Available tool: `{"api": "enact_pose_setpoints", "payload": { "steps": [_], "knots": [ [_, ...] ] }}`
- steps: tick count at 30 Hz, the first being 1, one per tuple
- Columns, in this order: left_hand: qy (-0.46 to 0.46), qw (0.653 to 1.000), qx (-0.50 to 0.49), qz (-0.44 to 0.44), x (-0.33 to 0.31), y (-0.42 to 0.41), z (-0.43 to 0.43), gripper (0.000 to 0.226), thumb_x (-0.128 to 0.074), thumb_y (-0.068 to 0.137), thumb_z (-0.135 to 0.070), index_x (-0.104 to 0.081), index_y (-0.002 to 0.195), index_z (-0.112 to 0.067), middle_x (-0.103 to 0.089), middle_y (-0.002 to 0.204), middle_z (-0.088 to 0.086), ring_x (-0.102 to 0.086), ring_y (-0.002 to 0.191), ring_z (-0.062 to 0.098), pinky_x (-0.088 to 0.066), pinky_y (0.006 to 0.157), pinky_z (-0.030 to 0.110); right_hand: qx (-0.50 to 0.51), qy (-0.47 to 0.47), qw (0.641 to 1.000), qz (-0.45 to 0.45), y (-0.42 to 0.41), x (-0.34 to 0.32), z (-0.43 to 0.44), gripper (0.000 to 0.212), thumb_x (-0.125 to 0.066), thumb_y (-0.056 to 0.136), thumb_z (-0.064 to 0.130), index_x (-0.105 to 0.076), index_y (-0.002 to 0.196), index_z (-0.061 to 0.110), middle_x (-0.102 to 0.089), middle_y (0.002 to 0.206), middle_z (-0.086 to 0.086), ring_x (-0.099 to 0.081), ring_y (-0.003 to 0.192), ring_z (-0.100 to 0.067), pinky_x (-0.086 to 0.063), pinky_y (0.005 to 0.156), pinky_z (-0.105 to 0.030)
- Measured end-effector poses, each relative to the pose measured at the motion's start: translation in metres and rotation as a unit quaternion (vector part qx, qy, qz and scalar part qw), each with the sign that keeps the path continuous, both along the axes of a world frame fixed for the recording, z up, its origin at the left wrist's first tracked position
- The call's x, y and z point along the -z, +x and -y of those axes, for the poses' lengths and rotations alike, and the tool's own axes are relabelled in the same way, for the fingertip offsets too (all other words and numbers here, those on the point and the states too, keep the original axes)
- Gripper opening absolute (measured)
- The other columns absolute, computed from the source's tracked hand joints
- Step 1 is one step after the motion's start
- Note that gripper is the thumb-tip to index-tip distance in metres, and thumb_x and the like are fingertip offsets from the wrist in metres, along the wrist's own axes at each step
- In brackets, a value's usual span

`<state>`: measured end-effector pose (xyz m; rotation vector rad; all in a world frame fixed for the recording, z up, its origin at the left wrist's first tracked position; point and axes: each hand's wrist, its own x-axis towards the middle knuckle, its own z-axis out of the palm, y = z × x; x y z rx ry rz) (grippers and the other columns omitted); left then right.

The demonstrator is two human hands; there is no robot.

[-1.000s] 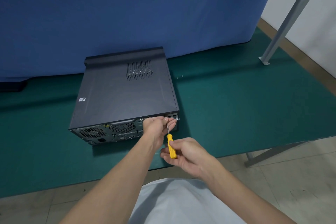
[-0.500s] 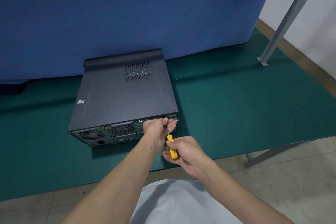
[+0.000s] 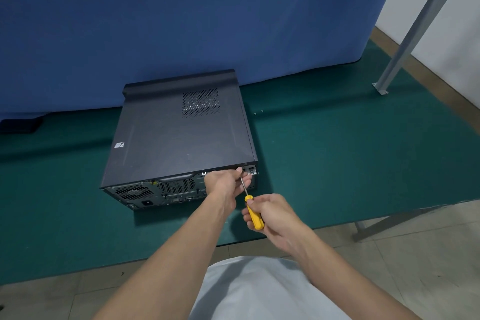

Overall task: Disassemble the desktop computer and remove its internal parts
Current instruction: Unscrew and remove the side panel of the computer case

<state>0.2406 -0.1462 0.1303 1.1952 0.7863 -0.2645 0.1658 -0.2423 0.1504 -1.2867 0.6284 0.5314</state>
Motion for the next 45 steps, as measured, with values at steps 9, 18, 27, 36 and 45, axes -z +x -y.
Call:
{"api": "enact_pose_setpoints", "payload": {
  "steps": [9, 18, 27, 36, 45],
  "knots": [
    [0.208, 0.959, 0.163, 0.101, 0.011, -0.007, -0.008, 0.012, -0.064, 0.092, -0.005, -0.069, 0.097, 0.004, -0.072, 0.081, 0.011, -0.073, 0.071, 0.019, -0.06, 0.068, 0.028, -0.107, -0.255, 0.961, 0.026, 0.009, 0.007, 0.061, 0.033, -0.072, 0.081, 0.03, -0.045, 0.066, 0.019, -0.036, 0.05, 0.006, -0.03, 0.048, -0.015, -0.022, 0.049, -0.024],
    [0.506, 0.703, 0.371, 0.335, -0.012, -0.001, 0.009, 0.021, -0.058, 0.097, -0.022, -0.074, 0.101, -0.009, -0.073, 0.083, 0.012, -0.065, 0.077, 0.033, -0.051, 0.073, 0.041, 0.032, -0.298, 0.936, 0.186, 0.055, -0.015, 0.044, 0.007, -0.071, 0.082, 0.028, -0.072, 0.078, 0.023, -0.07, 0.074, 0.009, -0.063, 0.076, -0.008, -0.047, 0.066, -0.025],
    [0.508, 0.652, 0.353, 0.439, -0.015, 0.032, 0.012, 0.013, -0.066, 0.092, -0.015, -0.074, 0.088, -0.005, -0.067, 0.064, 0.008, -0.059, 0.056, 0.026, -0.05, 0.058, 0.038, 0.043, -0.236, 0.958, 0.157, 0.093, -0.004, 0.056, 0.01, -0.075, 0.081, 0.018, -0.071, 0.073, 0.023, -0.071, 0.077, 0.008, -0.064, 0.08, -0.007, -0.043, 0.062, -0.021],
    [0.681, 0.63, 0.329, 0.178, 0.005, 0.118, -0.008, 0.062, -0.024, 0.102, -0.051, -0.03, 0.15, -0.013, -0.024, 0.159, 0.009, -0.019, 0.147, 0.027, -0.016, 0.117, 0.043, -0.023, -0.384, 0.907, 0.171, 0.183, 0.024, 0.077, 0.019, -0.066, 0.087, 0.02, -0.064, 0.069, 0.025, -0.065, 0.075, 0.002, -0.059, 0.08, -0.022, -0.047, 0.062, -0.029],
    [0.683, 0.626, 0.358, 0.12, 0.019, 0.13, -0.012, 0.07, -0.01, 0.094, -0.064, -0.009, 0.155, -0.029, -0.003, 0.164, -0.001, 0.006, 0.15, 0.017, 0.0, 0.119, 0.044, -0.074, -0.49, 0.858, 0.137, 0.288, 0.085, 0.079, 0.009, -0.063, 0.087, 0.025, -0.069, 0.086, 0.018, -0.069, 0.092, -0.01, -0.061, 0.09, -0.032, -0.048, 0.071, -0.033]
  ]
}}
